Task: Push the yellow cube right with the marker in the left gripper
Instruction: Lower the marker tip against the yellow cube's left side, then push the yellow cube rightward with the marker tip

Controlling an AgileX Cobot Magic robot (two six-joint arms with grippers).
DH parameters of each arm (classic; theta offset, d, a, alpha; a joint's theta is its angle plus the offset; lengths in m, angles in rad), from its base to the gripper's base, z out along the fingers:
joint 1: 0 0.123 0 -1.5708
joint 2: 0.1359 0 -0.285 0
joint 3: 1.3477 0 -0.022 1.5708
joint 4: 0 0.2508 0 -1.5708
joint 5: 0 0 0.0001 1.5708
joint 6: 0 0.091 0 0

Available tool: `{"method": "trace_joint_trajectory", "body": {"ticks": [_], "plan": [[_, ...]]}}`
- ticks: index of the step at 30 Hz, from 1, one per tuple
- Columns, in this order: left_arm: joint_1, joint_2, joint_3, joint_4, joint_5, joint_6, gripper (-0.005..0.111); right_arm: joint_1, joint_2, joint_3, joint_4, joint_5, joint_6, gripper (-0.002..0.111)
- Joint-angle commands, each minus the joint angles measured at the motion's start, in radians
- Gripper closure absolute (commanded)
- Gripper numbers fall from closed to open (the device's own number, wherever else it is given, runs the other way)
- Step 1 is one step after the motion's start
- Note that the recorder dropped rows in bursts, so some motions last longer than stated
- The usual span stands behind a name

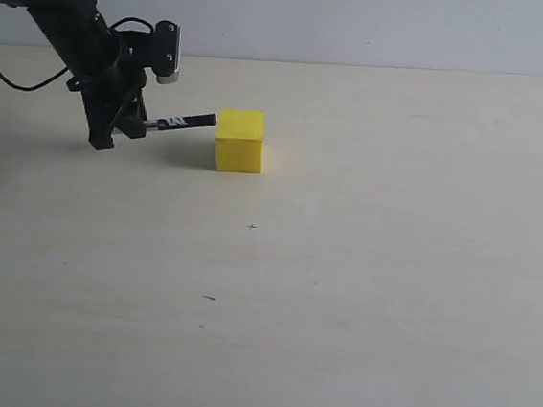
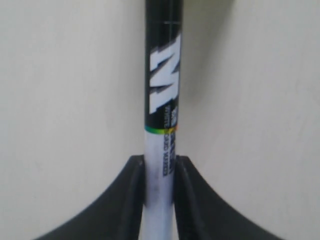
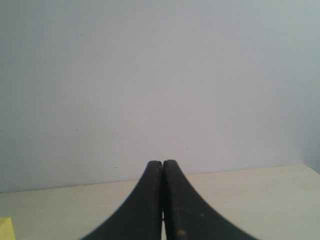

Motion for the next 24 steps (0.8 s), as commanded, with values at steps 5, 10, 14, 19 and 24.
{"method": "trace_joint_trajectory", "body": {"ticks": [5, 10, 14, 19, 24], "plan": [[0.042, -0.007, -0.009, 0.157, 0.087, 0.060, 0.107, -0.003, -0.007, 0.005, 0.014, 0.000, -0.004, 0.108], [0.042, 0.006, -0.064, 0.154, 0.139, 0.080, 0.107, -0.003, -0.007, 0.005, 0.014, 0.000, -0.004, 0.108], [0.042, 0.032, -0.117, 0.154, 0.217, 0.068, 0.107, -0.003, -0.007, 0.005, 0.014, 0.000, -0.002, 0.108], [0.042, 0.032, -0.117, 0.154, 0.201, 0.005, 0.107, -0.003, -0.007, 0.005, 0.016, 0.000, -0.005, 0.108], [0.042, 0.032, -0.117, 0.154, 0.205, -0.003, 0.107, -0.003, -0.007, 0.005, 0.016, 0.000, -0.005, 0.108]]}}
